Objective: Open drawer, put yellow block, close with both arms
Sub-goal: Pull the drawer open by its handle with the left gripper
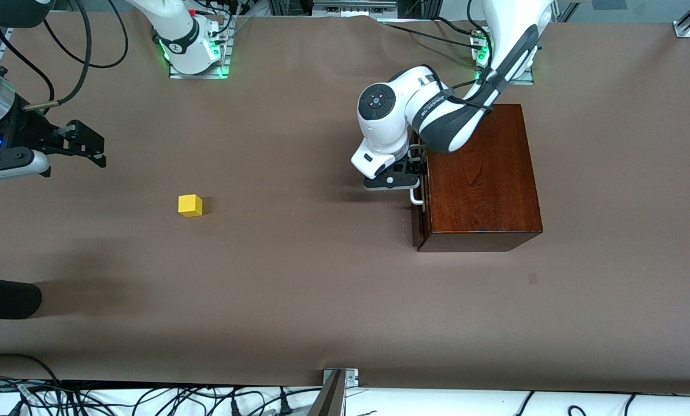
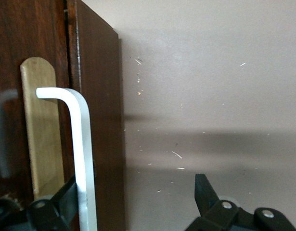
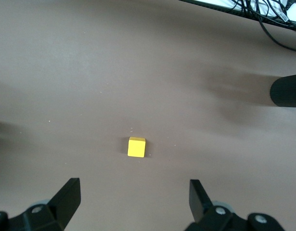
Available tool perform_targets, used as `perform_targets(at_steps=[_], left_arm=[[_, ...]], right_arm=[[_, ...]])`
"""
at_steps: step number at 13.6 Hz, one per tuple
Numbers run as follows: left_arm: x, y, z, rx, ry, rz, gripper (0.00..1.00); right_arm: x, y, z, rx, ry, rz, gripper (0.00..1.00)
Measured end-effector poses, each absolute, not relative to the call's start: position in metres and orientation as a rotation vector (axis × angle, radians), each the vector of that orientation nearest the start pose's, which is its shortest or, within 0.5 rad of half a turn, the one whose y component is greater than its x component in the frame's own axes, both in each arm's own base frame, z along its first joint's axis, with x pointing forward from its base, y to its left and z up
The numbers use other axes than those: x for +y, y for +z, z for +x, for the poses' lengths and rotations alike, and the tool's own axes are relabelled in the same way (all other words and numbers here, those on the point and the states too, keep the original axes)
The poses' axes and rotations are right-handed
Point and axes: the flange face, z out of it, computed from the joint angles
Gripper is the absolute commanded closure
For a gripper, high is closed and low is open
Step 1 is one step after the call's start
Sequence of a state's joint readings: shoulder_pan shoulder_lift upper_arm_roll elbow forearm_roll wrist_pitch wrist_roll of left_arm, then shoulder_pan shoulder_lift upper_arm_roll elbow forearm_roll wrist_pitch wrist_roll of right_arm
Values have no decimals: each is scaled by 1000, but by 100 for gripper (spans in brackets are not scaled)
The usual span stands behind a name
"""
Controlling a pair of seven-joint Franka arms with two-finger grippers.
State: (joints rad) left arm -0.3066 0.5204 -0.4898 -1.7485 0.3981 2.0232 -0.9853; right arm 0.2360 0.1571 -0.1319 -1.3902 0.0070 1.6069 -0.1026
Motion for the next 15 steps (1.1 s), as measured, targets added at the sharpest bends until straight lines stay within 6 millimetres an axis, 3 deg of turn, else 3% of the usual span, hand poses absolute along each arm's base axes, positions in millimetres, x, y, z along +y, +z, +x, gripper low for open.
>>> perform_targets(at_steps=[5,11,15], left_arm=[[-449,283,470,-29,12,-2979,0],[-498,287,468,-47,-17,-3041,0],[-502,286,470,-55,-11,-3037,0]], right_arm=[[71,621,604,-329,-95,-3137,0],[72,624,608,-330,-149,-3135,0],[72,625,609,-330,-169,-3134,0]])
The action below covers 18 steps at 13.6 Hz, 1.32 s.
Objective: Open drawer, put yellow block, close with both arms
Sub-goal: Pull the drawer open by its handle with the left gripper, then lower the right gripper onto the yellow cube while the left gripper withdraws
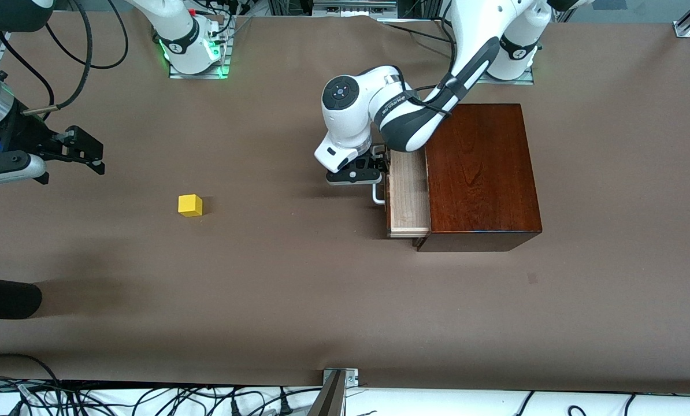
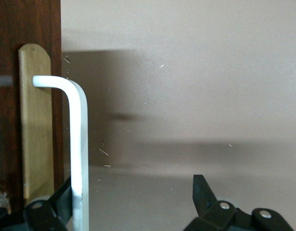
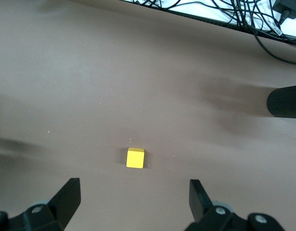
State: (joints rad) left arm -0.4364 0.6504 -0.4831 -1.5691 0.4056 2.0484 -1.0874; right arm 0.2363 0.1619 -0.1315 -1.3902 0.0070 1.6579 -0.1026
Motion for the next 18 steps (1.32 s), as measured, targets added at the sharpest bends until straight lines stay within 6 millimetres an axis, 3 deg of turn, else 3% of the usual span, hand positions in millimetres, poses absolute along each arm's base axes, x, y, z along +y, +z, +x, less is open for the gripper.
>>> perform_targets(at_steps=[2,5,8,10,12,14,18], left_arm=[[-510,291,467,-47,-25,-3054,0],[-526,314,466,-42,-71,-3097,0],[-525,349,472,-59,-105,-3088,0],[-509,388,477,-60,-130,-3044,0],[-477,434,489,-20,-154,-2993,0],[-430,480,508,18,-161,-2968,0],[-309,547,554,63,-42,-3056,0]], right_arm=[[72,625,609,-331,-170,-3134,0],[73,623,613,-331,-199,-3132,0],[77,612,620,-338,-196,-3134,0],[77,609,622,-338,-188,-3135,0],[77,608,622,-338,-182,-3135,0],[77,598,618,-340,-98,-3139,0],[81,519,624,-342,233,-3142,0]])
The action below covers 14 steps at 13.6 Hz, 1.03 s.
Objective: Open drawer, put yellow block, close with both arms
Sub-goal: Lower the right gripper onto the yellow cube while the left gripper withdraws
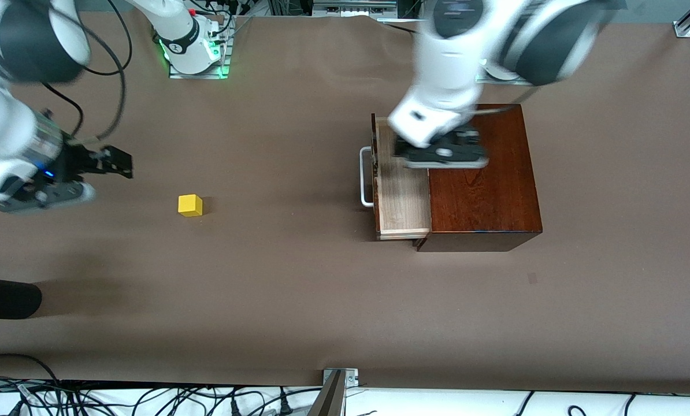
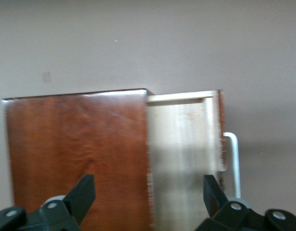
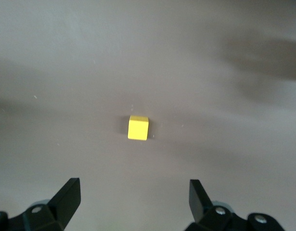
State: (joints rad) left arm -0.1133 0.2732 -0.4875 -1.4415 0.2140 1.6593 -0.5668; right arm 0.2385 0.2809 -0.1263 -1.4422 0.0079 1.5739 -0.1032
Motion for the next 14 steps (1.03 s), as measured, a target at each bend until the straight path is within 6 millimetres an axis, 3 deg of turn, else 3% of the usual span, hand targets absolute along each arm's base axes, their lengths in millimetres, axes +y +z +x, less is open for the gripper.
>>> perform_targets(at_steps=[4,9,11,14], left_arm=[[-193,587,579,165,-7,-3156,0],[-72,599,568,217,-2,-3149,0],[-47,596,567,206,11,-3148,0],[-44,594,567,200,21,-3148,0]], right_arm=[[95,450,635,-355,246,-3143,0],[88,333,617,-333,87,-3153,0],[84,293,600,-303,40,-3158,0],[82,259,580,-268,34,-3162,0]])
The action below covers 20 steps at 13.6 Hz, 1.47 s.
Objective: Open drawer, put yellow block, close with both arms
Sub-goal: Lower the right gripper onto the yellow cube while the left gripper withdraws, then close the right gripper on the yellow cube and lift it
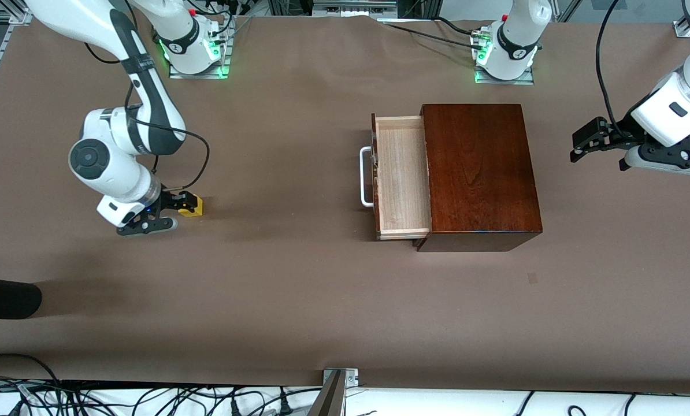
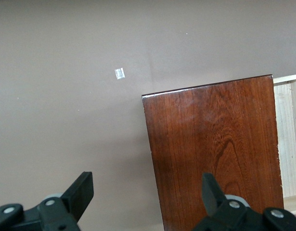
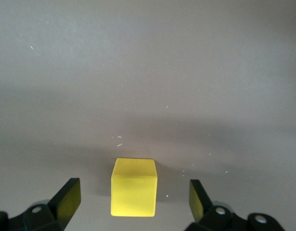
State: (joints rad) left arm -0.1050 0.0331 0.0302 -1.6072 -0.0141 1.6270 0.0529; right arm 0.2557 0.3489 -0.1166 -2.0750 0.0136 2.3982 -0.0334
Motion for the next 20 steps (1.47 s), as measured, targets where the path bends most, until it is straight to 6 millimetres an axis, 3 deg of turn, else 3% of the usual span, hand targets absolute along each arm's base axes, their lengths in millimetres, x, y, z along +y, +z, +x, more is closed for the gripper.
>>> perform_targets(at_steps=[7,10,12,16,17,20], left_arm=[[-26,592,563,150,84,-3150,0],[-23,590,558,145,149,-3148,0],[-22,593,557,143,146,-3149,0],[-21,601,558,139,121,-3150,0],[-21,602,558,138,117,-3150,0],[-20,602,558,136,122,-3150,0]], right_arm=[[85,189,566,-160,46,-3180,0],[87,179,558,-114,59,-3182,2],[89,178,556,-116,64,-3180,21],[90,185,557,-116,46,-3177,88],[90,189,557,-116,40,-3176,100],[91,204,561,-117,41,-3173,100]])
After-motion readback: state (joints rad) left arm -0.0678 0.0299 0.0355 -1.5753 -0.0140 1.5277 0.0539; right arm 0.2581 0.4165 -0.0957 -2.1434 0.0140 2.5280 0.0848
